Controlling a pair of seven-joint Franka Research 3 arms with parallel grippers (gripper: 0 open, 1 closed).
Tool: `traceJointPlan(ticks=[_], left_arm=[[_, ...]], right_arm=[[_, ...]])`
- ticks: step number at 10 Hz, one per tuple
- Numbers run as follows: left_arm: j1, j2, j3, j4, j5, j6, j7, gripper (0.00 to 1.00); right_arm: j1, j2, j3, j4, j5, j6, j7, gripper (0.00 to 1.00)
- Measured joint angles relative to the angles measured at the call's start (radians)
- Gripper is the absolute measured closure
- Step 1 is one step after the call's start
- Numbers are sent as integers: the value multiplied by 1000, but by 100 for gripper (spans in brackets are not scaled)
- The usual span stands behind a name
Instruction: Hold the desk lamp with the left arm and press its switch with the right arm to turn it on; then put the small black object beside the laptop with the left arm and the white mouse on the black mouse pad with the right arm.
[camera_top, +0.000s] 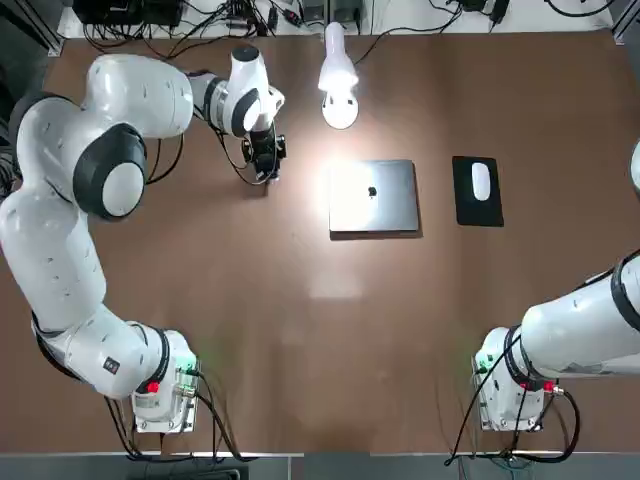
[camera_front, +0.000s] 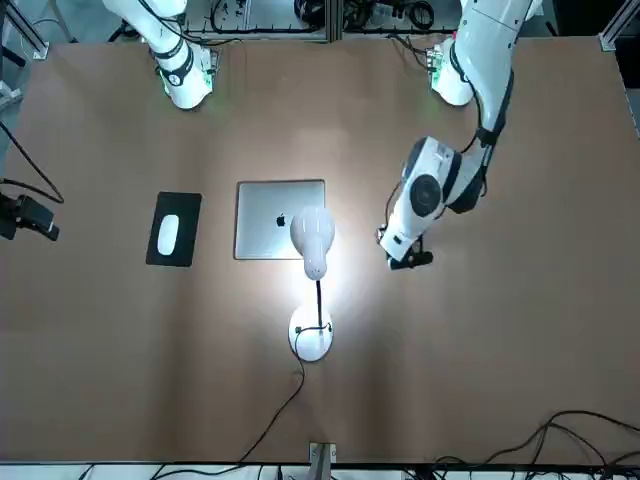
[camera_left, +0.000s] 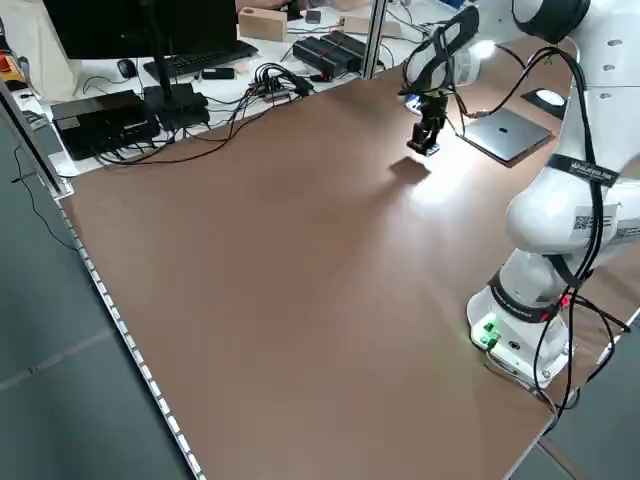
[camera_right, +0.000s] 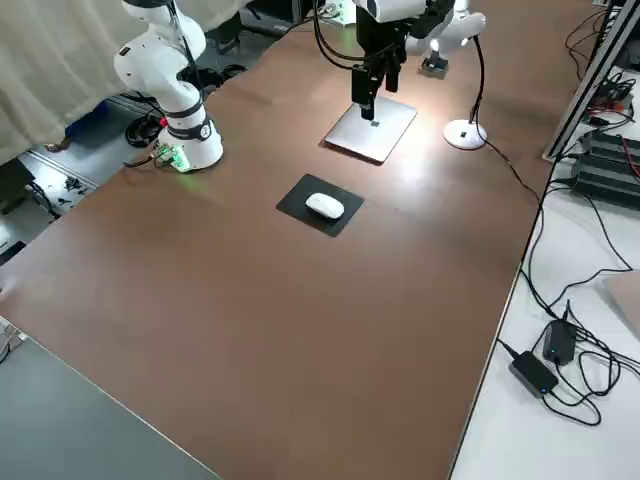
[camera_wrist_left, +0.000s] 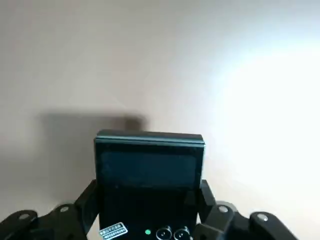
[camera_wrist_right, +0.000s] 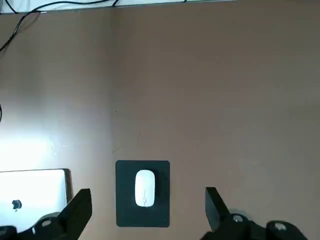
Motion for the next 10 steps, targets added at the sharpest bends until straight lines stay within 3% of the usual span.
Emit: traceJointPlan(ticks=[3, 7, 10], left_arm=[[-80, 30, -21, 40, -9, 43, -98, 20], [-112, 163, -18, 171, -10, 46, -154, 20], [-113, 191, -18, 201, -10, 45, -163, 7]], right_arm=[[0, 3, 0, 0, 0, -1, 0, 0], [-3, 3, -1, 3, 0, -19, 0, 0], [-20, 3, -2, 3, 0, -22, -1, 0]])
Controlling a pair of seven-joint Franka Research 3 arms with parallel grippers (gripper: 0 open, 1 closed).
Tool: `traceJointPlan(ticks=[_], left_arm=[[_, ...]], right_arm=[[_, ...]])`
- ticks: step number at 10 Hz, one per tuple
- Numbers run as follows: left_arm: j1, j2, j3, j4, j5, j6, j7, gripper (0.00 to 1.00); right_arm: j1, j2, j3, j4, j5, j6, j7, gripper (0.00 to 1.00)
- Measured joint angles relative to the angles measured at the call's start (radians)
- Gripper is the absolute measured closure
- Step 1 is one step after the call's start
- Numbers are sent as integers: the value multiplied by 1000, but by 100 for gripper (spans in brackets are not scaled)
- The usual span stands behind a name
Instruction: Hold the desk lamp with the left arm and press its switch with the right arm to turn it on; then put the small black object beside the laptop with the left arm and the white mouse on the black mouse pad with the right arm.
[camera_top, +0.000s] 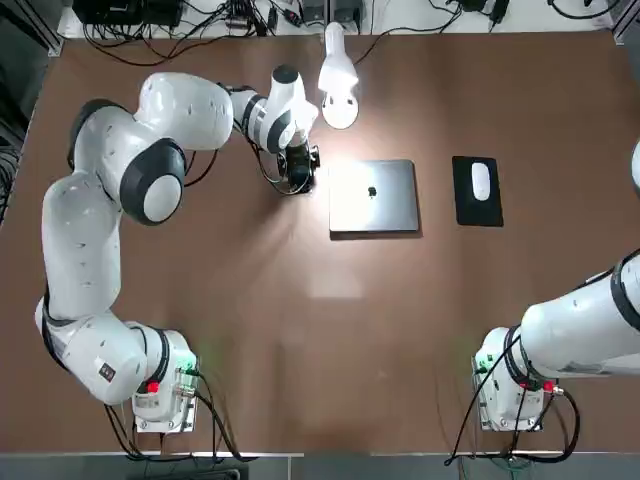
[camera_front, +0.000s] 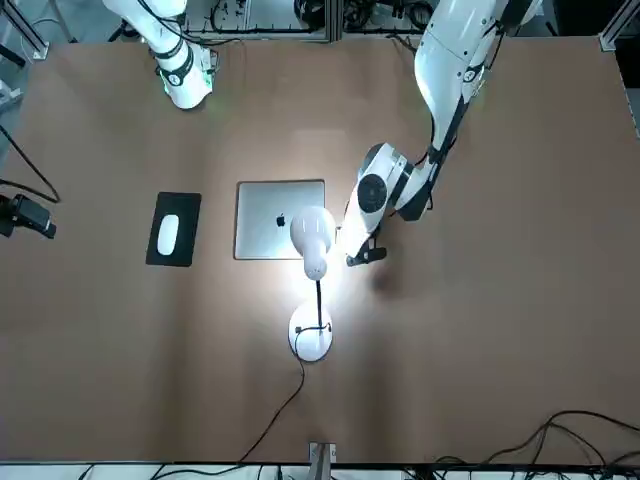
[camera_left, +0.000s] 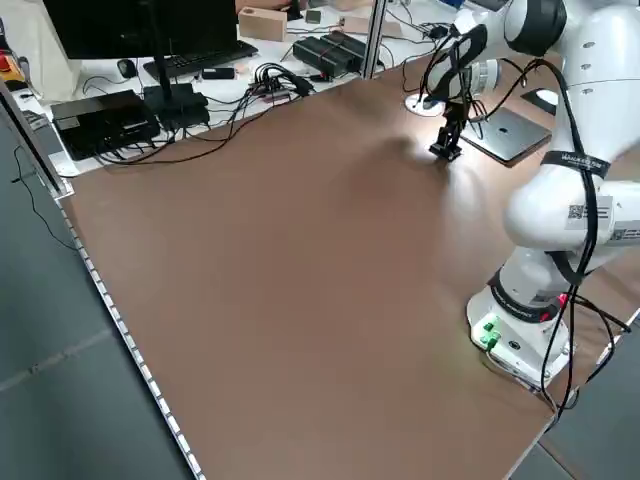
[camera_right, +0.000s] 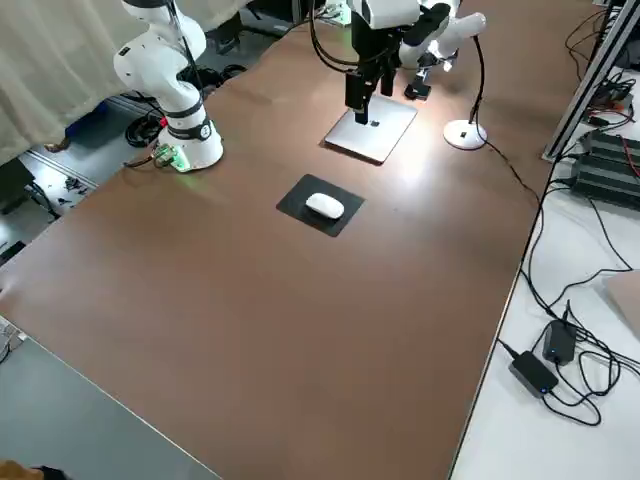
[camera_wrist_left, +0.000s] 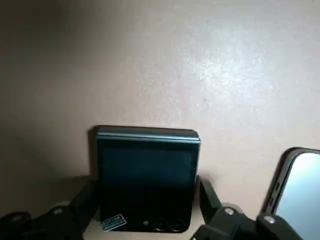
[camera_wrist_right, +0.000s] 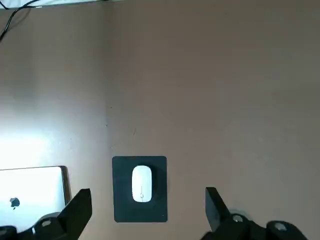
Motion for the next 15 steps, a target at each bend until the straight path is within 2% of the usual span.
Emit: traceJointPlan(ticks=[1, 3, 6, 8, 10, 12, 15], left_arm=[[4, -19, 0, 10, 0, -25, -2, 0], [51, -127, 3, 4, 0, -147, 39, 0], [248, -332, 5, -82, -7, -278, 273, 0], [384, -448, 8, -75, -9, -407, 436, 0], [448, -538, 10, -19, -9, -524, 490, 0], [511, -597, 12, 80, 1, -656, 538, 0], [558, -673, 12, 167, 45, -790, 673, 0]], right_arm=[[-1, 1, 0, 0, 0, -2, 0, 0], [0, 3, 2, 0, 0, -2, 0, 0], [1, 4, 4, 0, 0, -3, 0, 0], [4, 5, 6, 0, 0, -7, 0, 0], [4, 5, 6, 0, 0, -13, 0, 0], [4, 6, 6, 0, 0, -14, 0, 0], [4, 8, 7, -1, 0, -16, 0, 0]])
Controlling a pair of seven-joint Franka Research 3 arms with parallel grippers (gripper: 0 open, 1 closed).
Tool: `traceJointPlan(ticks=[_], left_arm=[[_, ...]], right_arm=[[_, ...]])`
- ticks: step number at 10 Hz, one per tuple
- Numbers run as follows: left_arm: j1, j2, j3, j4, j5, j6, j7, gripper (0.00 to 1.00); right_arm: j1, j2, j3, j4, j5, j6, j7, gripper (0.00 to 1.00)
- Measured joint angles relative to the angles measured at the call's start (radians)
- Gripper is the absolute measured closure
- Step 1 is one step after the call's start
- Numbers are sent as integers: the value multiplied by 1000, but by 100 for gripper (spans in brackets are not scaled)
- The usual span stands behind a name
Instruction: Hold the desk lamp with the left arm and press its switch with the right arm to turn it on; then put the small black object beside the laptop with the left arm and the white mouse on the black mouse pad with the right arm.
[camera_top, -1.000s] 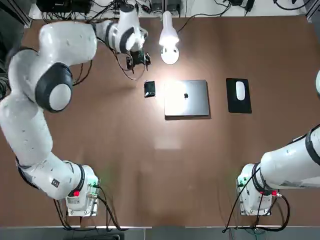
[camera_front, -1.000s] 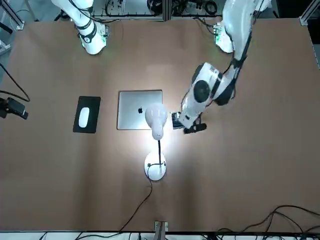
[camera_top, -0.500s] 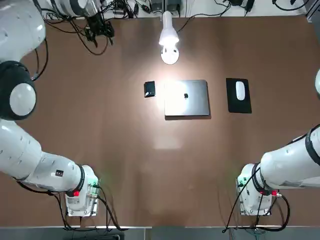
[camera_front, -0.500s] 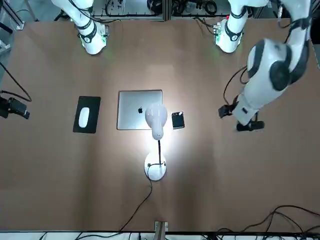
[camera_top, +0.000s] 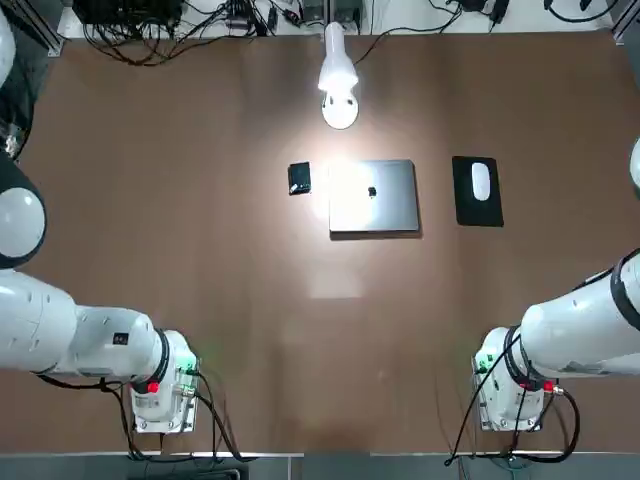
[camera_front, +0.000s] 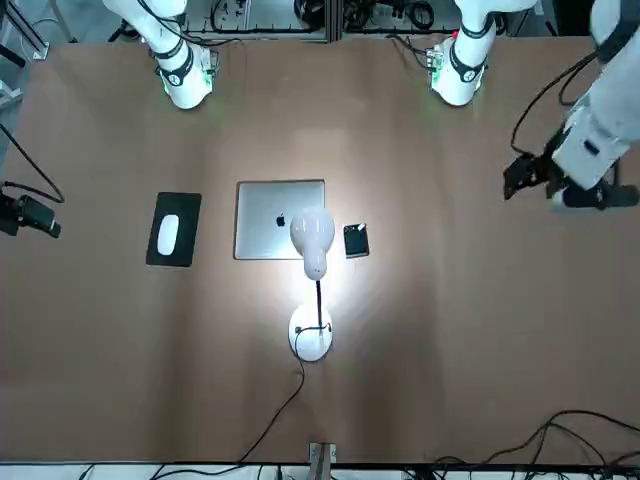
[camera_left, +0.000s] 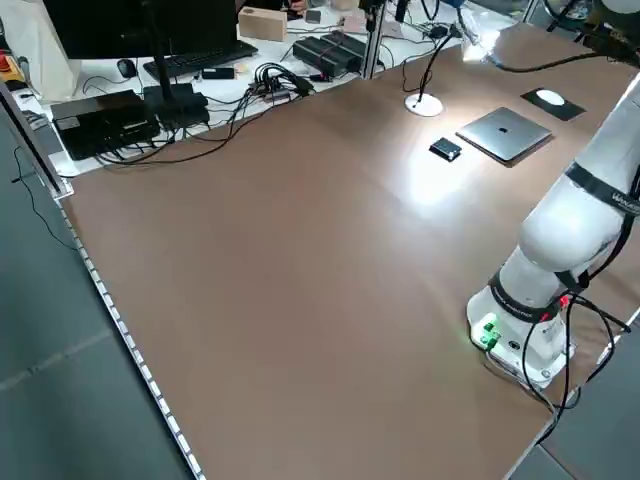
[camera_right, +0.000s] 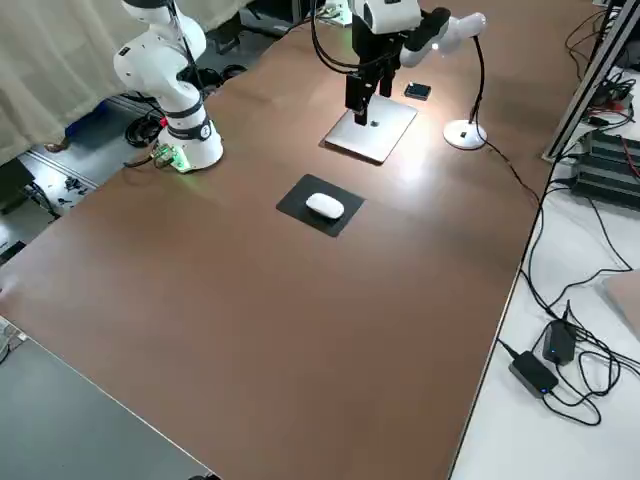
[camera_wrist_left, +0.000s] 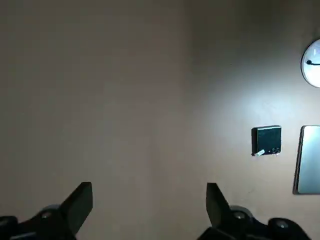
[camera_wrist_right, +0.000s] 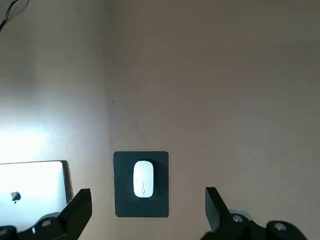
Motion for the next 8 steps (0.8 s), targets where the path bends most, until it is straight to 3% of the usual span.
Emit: traceJointPlan(ticks=[3, 8], left_arm=[[11, -23, -1, 70, 1, -141, 51, 3], [11, -36, -4, 42, 1, -142, 56, 3]], right_arm=[[2, 0, 2, 0, 0, 1, 0, 0], [44, 0, 7, 0, 0, 8, 2, 0]])
